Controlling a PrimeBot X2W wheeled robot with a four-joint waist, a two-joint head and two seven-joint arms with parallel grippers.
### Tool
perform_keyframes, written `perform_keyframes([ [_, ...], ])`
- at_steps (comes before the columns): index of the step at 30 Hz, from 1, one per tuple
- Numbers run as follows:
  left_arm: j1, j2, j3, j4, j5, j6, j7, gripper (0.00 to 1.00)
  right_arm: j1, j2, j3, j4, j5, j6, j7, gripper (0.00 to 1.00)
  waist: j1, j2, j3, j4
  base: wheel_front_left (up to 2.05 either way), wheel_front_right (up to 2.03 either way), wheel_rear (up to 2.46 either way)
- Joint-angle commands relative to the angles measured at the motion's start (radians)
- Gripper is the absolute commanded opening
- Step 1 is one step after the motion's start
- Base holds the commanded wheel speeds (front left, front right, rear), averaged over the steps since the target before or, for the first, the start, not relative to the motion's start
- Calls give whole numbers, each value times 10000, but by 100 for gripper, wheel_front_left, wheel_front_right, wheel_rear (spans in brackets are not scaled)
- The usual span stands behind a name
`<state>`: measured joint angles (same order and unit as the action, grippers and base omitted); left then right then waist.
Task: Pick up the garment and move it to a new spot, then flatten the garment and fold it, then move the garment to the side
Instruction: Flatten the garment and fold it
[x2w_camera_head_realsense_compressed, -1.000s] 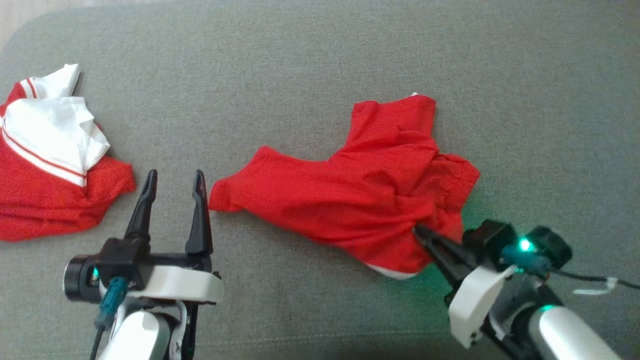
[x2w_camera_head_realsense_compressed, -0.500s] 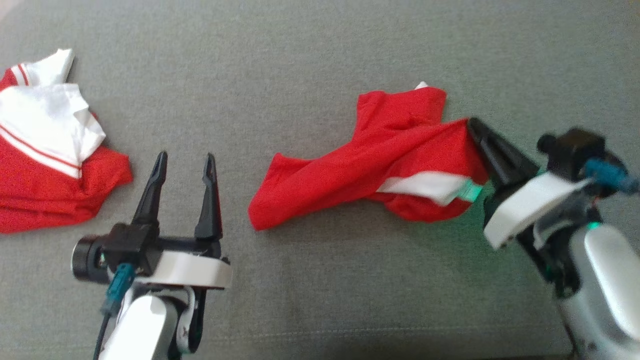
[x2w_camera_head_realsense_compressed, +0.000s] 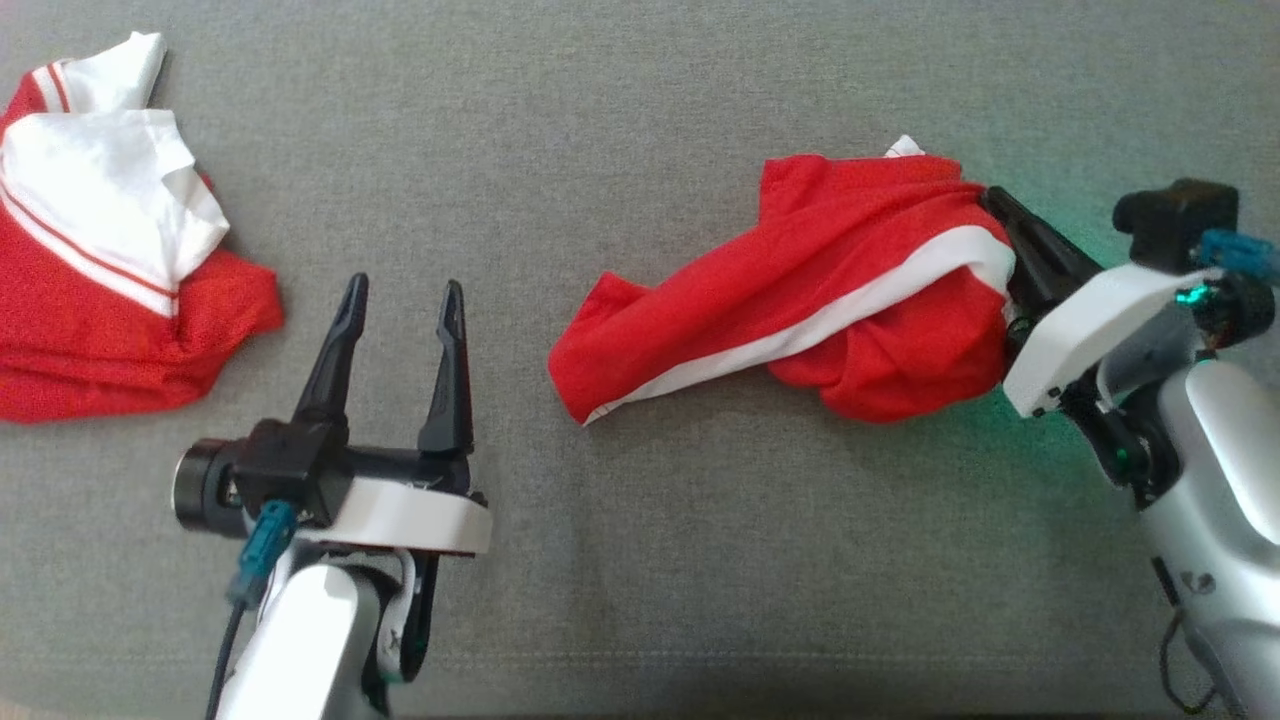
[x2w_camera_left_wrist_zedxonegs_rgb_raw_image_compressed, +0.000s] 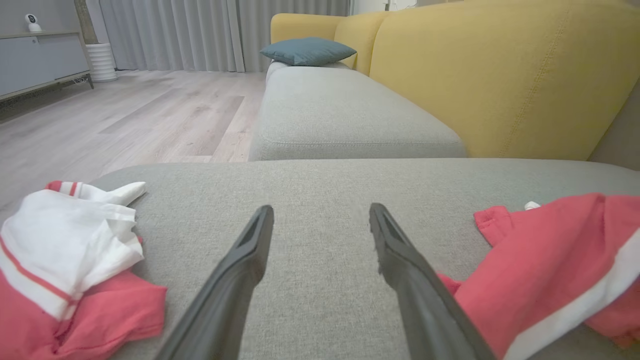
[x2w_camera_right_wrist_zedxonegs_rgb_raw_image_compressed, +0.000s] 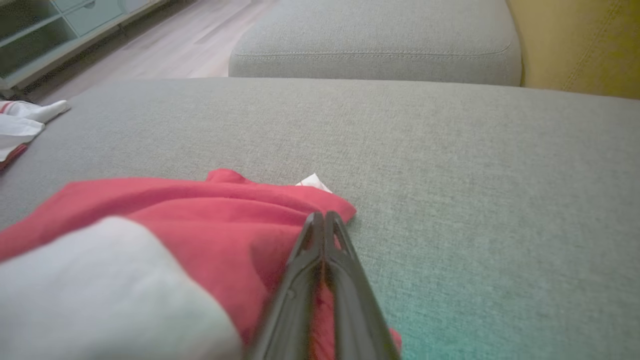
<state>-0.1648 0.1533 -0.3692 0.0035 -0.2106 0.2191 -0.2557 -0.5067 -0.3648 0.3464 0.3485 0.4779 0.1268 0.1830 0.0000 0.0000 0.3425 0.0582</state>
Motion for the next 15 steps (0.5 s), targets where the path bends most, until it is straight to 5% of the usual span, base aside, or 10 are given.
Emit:
perform_keyframes([
  [1, -370, 49, 443, -287, 114, -16, -61, 100, -92, -187, 137, -160, 196, 39, -300, 100, 0, 0, -14, -31, 0, 0, 0],
  [7, -253, 32, 610, -139, 185, -105, -61, 100, 362, -81, -171, -213, 319, 39, -1715, 100, 0, 0, -310, -323, 0, 0, 0],
  [15, 26, 115, 790, -121, 240, -166, -61, 100, 1828, 256, -1410, -1853, -734, 39, -2679, 100, 0, 0, -783, -675, 0, 0, 0],
])
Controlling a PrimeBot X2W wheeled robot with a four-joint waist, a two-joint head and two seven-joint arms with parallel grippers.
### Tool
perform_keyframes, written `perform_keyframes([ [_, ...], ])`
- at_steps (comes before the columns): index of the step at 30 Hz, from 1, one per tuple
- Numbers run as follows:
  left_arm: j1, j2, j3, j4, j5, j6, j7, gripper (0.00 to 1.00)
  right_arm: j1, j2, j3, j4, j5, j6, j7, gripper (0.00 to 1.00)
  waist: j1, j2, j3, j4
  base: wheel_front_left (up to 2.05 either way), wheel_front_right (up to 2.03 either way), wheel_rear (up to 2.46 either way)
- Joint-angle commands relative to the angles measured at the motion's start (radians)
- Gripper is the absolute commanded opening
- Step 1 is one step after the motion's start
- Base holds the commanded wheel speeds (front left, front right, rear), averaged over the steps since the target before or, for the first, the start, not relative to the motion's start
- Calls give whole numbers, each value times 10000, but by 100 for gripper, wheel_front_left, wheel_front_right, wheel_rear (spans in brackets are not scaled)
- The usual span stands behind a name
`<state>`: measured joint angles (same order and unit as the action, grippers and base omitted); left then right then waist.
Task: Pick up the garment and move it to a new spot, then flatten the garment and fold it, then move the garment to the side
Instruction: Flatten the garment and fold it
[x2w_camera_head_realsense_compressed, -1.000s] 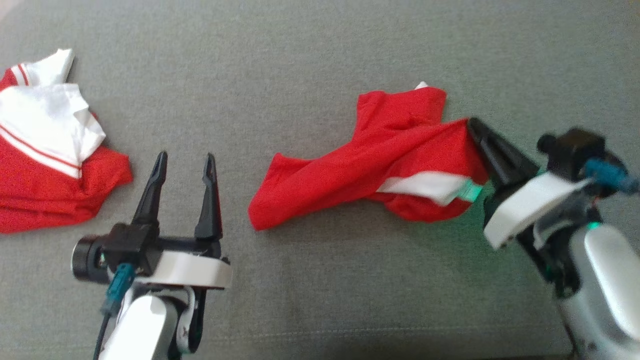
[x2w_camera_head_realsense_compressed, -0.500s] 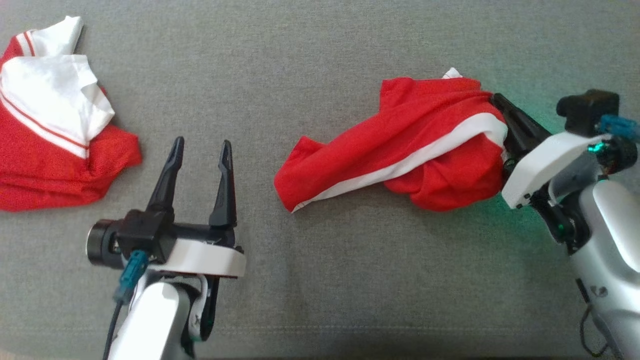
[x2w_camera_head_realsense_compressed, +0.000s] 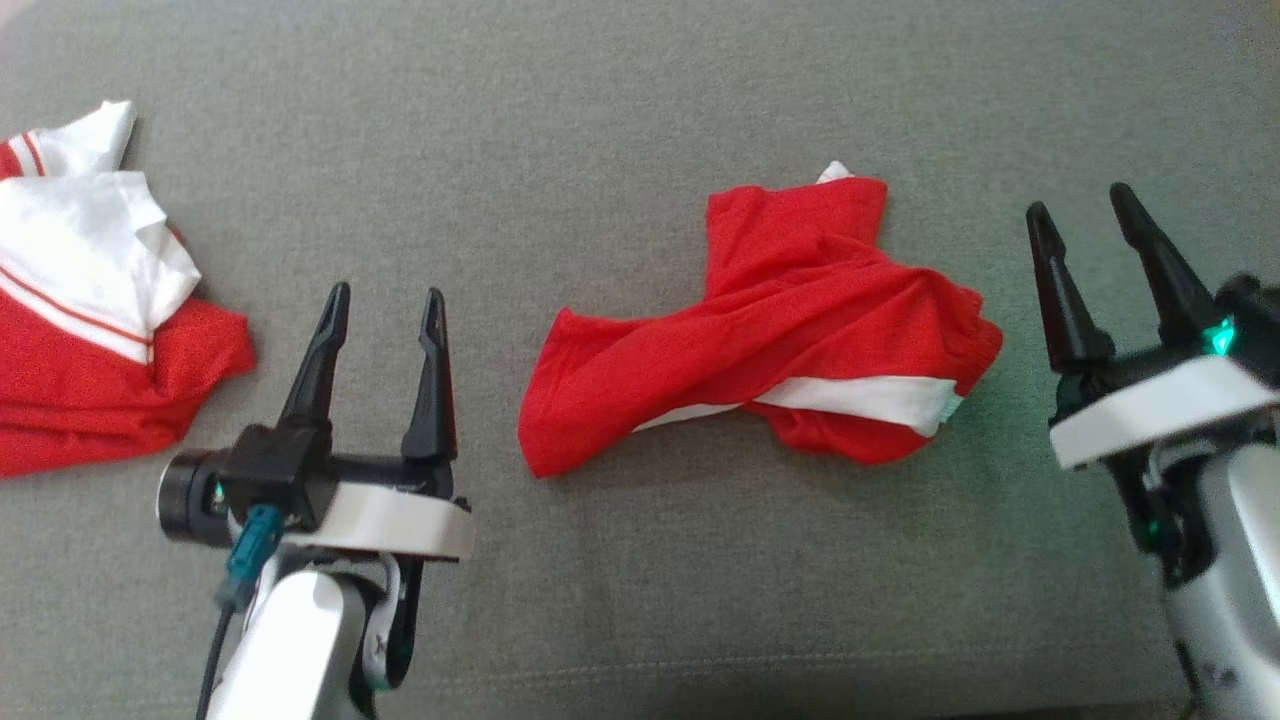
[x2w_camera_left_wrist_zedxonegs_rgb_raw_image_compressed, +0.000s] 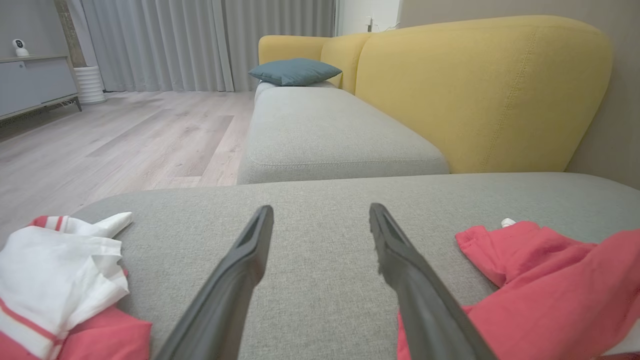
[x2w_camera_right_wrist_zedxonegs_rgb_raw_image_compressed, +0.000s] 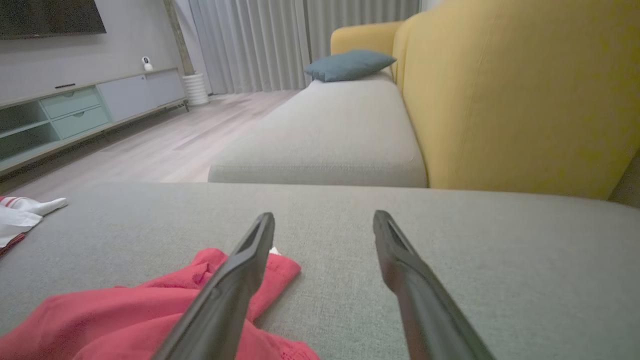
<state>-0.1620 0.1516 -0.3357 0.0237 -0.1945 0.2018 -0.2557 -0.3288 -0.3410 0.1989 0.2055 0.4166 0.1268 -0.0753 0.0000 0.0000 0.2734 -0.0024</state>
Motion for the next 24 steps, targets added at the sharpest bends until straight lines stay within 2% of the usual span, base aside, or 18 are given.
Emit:
perform_keyframes([
  [1, 39, 138, 469, -324, 83, 6, -61, 100, 277, 99, -85, -709, -331, 39, -148, 100, 0, 0, -151, -93, 0, 0, 0],
  [7, 346, 185, 550, -390, 115, -4, -61, 100, 1814, 828, -672, -2369, -1409, 39, -6, 100, 0, 0, -556, -148, 0, 0, 0],
  [12, 728, 261, 633, -439, 139, 21, -61, 100, 3104, 1630, -783, -3342, -1835, 39, 232, 100, 0, 0, -946, -179, 0, 0, 0],
  [24, 1075, 326, 595, -483, 152, 121, -60, 100, 3559, 2008, -883, -3813, -2021, 39, 487, 100, 0, 0, -1082, -235, 0, 0, 0],
])
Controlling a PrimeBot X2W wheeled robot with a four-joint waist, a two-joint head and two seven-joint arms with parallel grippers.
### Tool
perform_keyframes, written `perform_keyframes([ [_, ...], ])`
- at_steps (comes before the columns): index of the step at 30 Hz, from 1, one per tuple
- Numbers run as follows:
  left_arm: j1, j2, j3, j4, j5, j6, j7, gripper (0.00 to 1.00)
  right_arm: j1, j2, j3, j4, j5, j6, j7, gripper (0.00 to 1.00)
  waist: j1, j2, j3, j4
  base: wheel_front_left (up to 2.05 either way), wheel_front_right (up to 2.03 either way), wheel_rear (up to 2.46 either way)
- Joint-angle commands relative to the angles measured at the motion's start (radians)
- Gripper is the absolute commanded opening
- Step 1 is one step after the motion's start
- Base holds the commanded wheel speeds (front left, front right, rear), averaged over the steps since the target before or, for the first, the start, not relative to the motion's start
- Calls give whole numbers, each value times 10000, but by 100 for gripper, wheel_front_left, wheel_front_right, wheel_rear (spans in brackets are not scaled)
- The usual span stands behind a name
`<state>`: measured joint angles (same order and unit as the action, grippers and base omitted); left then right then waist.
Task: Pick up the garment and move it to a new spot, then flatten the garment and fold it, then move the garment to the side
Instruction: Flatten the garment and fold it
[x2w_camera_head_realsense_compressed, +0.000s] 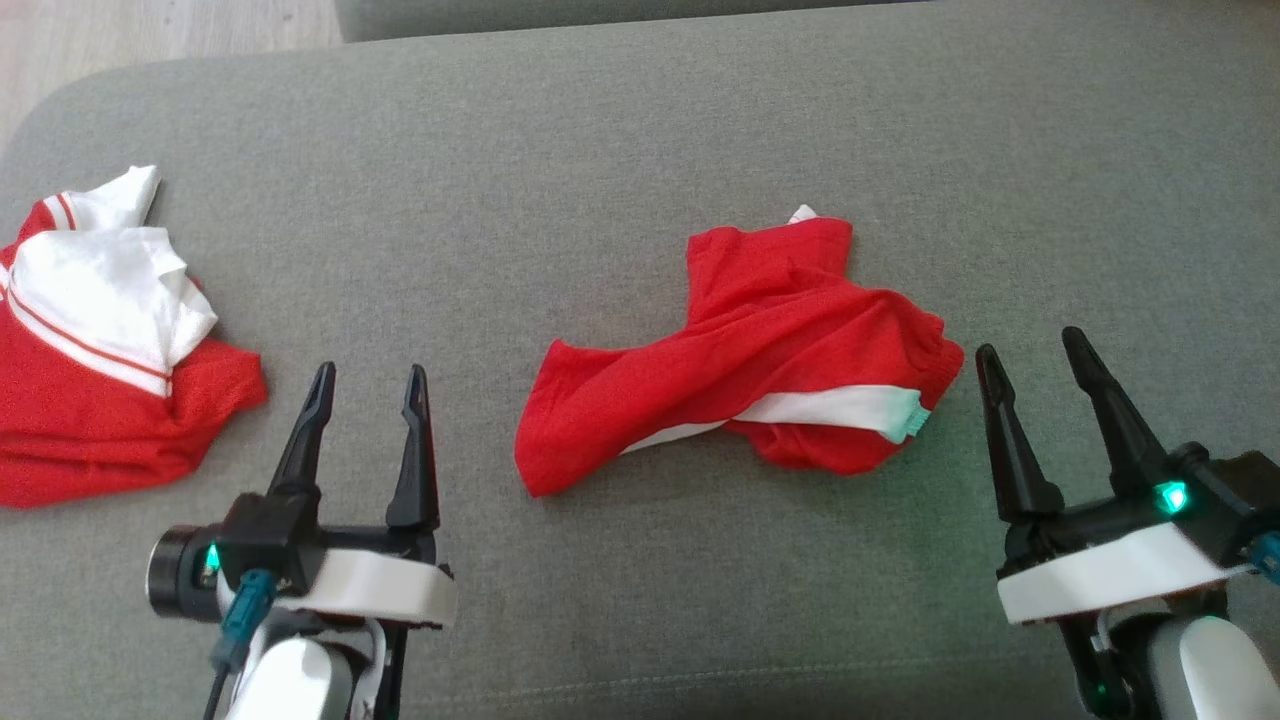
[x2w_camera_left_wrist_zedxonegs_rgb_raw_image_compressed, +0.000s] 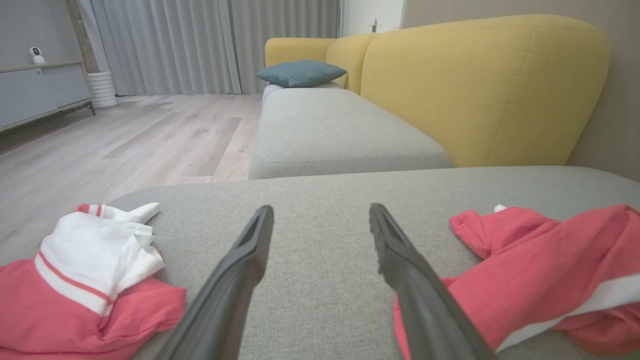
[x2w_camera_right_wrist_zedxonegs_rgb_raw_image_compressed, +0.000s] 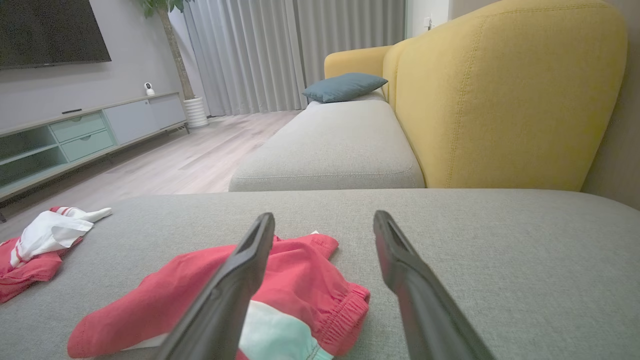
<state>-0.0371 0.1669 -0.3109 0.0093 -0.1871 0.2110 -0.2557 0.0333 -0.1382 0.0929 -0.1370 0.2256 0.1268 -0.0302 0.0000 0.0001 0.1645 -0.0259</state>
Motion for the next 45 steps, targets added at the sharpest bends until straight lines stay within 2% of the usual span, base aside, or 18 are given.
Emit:
perform_keyframes([
  [1, -180, 182, 338, -339, 81, 33, -56, 100, -62, -18, 178, -400, -114, 39, 44, 100, 0, -1, 15, 1, 0, 0, 0],
  [5, -228, 236, 250, -354, 131, -4, 0, 100, -63, -16, 179, -412, -119, 39, 67, 100, 0, -1, 40, 1, 0, 0, 0],
  [8, -384, 361, -48, -376, 246, -246, 283, 100, -73, -43, 180, -427, -147, 39, 137, 100, 0, -1, 83, 9, 0, 0, 0],
  [14, -815, 369, -1366, -323, 510, -1171, 1682, 100, -90, -51, 142, -490, -150, 39, 249, 100, 0, -1, 281, -17, 0, 0, 0],
  [19, -1329, 330, -2142, 376, 585, -1865, 2723, 100, -203, 29, 256, -494, -104, 39, 259, 100, 0, -1, 513, -183, 0, 0, 0],
  [27, -2252, 441, -2332, 1735, 740, -2121, 3762, 100, -336, 98, 346, -413, 12, 39, 225, 100, 0, -1, 743, -574, 0, 0, 0],
  [28, -2342, 447, -2346, 1814, 728, -2170, 3775, 27, -347, 104, 353, -394, 30, 39, 206, 100, 0, -1, 757, -612, 0, 0, 0],
  [29, -2420, 446, -2343, 1858, 694, -2214, 3773, 0, -351, 112, 352, -378, 41, 39, 191, 100, 0, -1, 772, -647, 0, 0, 0],
  [36, -2543, 453, -2169, 1358, 188, -2424, 3827, 0, -273, 202, 260, -267, 139, 39, 178, 100, 0, -1, 776, -753, 0, 0, 0],
  [45, -2988, 624, -1680, 688, -814, -2705, 5018, 0, -324, 213, 338, -131, 275, 39, 387, 100, 0, -1, 853, -797, 0, 0, 0],
])
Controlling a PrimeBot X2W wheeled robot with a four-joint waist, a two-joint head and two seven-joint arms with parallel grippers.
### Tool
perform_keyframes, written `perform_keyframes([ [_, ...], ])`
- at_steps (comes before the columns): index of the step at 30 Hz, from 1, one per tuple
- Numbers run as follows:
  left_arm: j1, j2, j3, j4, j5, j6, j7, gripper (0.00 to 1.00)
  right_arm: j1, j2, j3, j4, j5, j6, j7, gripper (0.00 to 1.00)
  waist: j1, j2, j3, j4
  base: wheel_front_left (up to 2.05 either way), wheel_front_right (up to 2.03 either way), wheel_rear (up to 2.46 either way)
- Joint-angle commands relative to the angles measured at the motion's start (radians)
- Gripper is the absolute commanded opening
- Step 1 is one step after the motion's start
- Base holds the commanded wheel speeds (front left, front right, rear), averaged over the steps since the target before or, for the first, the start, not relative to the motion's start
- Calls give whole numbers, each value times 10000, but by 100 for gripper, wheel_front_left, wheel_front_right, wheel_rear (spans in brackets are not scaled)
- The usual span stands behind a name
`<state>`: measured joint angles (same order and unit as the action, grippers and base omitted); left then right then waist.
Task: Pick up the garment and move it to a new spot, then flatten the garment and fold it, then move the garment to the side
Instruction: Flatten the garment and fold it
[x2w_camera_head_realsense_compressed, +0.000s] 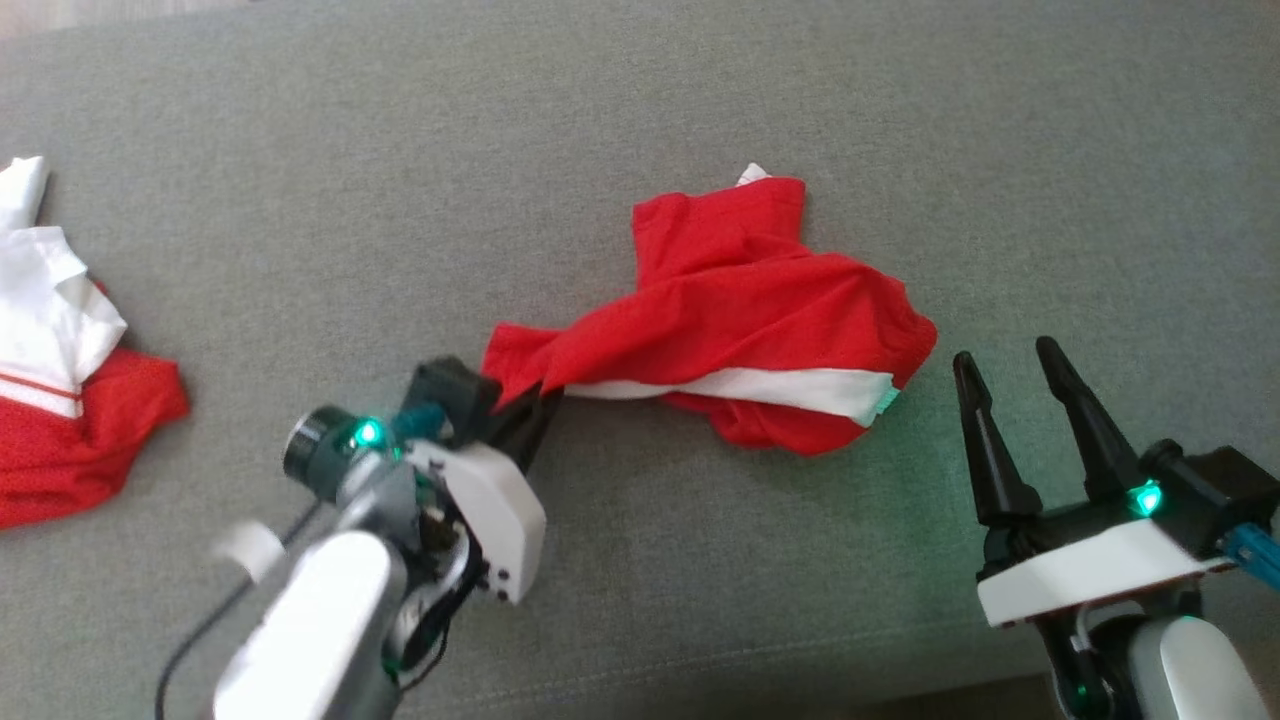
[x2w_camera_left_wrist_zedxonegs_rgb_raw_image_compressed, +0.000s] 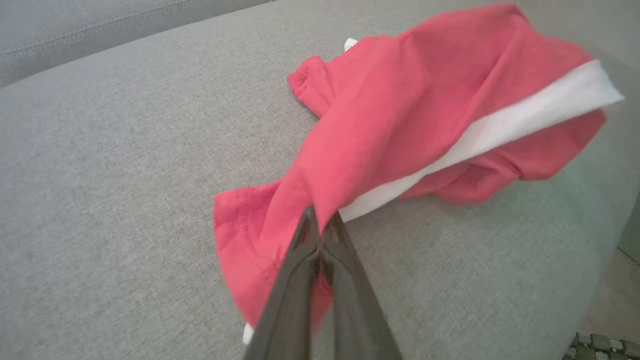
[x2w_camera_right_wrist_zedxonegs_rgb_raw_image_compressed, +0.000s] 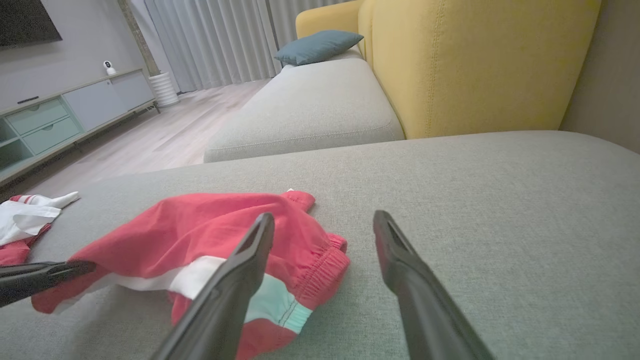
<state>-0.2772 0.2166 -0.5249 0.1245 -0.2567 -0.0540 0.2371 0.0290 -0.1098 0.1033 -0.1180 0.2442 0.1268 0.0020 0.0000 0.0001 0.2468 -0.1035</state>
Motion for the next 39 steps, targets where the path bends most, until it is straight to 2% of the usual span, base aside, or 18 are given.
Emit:
perform_keyframes([
  [1, -648, 90, 519, -495, -357, -120, 274, 0, -297, -78, 253, -308, 102, 39, 79, 100, 0, -1, 60, -39, 0, 0, 0],
  [4, -847, 107, 634, -569, -659, -197, 613, 0, -330, -89, 275, -281, 129, 39, 103, 100, 0, -1, 137, -76, 0, 0, 0],
  [13, -2014, 13, 1445, -289, -2509, -449, 1961, 0, -495, -1, 319, -234, 165, 39, 186, 100, 0, -1, 556, -243, 0, 0, 0],
  [22, -2962, -213, 2211, 1614, -3597, -499, 1940, 0, -678, 53, 428, -131, 242, 39, 141, 100, 0, -1, 907, -453, 0, 0, 0],
  [31, -3621, -397, 2307, 3469, -3986, -628, 1408, 0, -819, 51, 452, -24, 300, 39, 64, 100, 0, -1, 1137, -540, 0, 0, 0],
  [32, -3650, -406, 2287, 3601, -3965, -640, 1259, 16, -824, 49, 446, -5, 303, 39, 54, 100, 0, -1, 1133, -537, 0, 0, 0],
  [33, -3659, -402, 2253, 3716, -3902, -648, 1086, 80, -824, 47, 439, 15, 305, 39, 45, 100, 0, -1, 1118, -532, 0, 0, 0],
  [34, -3615, -436, 2239, 3889, -3826, -659, 645, 100, -815, 48, 406, 55, 303, 39, 40, 100, 0, -1, 1053, -512, 0, 0, 0],
  [39, -3221, -457, 2168, 3973, -3401, -550, -628, 100, -756, 66, 337, 24, 258, 39, 23, 100, 0, -1, 777, -380, 0, 0, 0],
])
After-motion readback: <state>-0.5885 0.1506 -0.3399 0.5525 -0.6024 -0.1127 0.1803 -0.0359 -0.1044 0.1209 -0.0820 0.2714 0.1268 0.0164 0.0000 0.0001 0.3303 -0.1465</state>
